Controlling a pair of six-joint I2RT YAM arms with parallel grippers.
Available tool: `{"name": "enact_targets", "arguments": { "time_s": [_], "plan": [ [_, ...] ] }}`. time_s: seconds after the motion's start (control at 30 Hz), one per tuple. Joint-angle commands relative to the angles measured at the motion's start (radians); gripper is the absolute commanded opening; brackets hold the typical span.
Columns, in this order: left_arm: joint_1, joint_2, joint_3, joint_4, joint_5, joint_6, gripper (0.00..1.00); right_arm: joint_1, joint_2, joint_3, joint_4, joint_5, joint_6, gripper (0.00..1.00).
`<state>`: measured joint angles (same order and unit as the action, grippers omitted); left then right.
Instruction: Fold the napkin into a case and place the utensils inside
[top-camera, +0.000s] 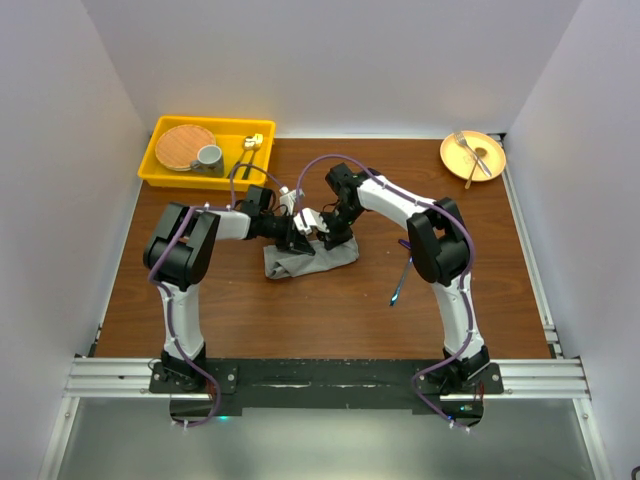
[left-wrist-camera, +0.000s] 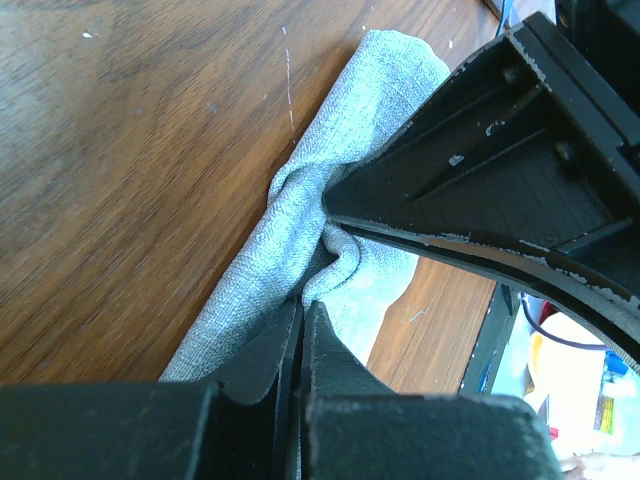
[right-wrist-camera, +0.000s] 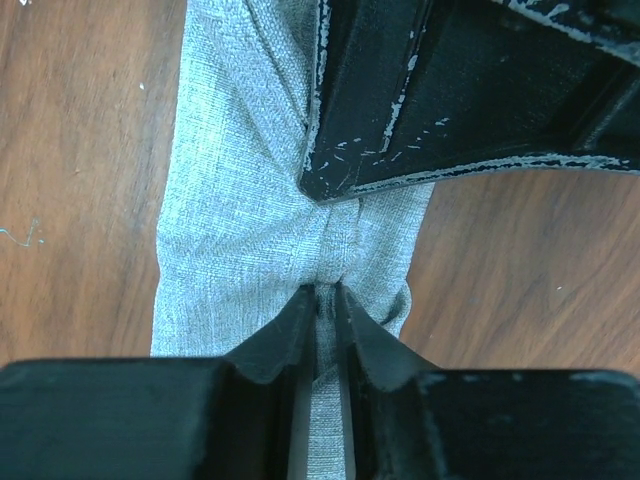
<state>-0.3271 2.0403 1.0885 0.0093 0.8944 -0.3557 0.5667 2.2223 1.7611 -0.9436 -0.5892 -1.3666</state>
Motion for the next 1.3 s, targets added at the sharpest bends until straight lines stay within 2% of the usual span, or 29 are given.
{"name": "enact_targets", "arguments": {
  "time_s": [0.0, 0.13, 0.4, 0.43, 0.47, 0.5, 0.63, 0.73, 1.27],
  "plan": [
    [-0.001, 0.047, -0.029, -0.046, -0.08, 0.043, 0.0, 0.002, -0.036, 0.0, -0.02, 0.052, -0.019, 0.12],
    [0.0, 0.047, -0.03, -0.049, -0.081, 0.046, 0.0, 0.002, -0.049, 0.02, -0.023, 0.037, 0.003, 0.02],
    [0.002, 0.044, -0.036, -0.052, -0.081, 0.052, 0.0, -0.002, -0.081, 0.058, 0.006, 0.037, 0.081, 0.0],
    [0.002, 0.044, -0.038, -0.052, -0.081, 0.054, 0.0, -0.002, -0.082, 0.058, 0.006, 0.04, 0.086, 0.03],
    [0.002, 0.043, -0.038, -0.052, -0.081, 0.054, 0.0, -0.001, -0.085, 0.058, 0.009, 0.04, 0.099, 0.14],
    [0.002, 0.043, -0.039, -0.054, -0.083, 0.054, 0.0, -0.001, -0.095, 0.058, 0.011, 0.04, 0.107, 0.17],
    [0.002, 0.041, -0.041, -0.052, -0.08, 0.054, 0.0, -0.002, -0.116, 0.038, 0.02, 0.028, 0.116, 0.2],
    [0.002, 0.041, -0.038, -0.054, -0.08, 0.057, 0.0, -0.004, -0.116, 0.04, 0.012, 0.023, 0.113, 0.25],
    [0.003, 0.04, -0.041, -0.048, -0.075, 0.057, 0.0, 0.01, -0.069, 0.026, -0.058, 0.045, 0.001, 0.27]
  ]
}}
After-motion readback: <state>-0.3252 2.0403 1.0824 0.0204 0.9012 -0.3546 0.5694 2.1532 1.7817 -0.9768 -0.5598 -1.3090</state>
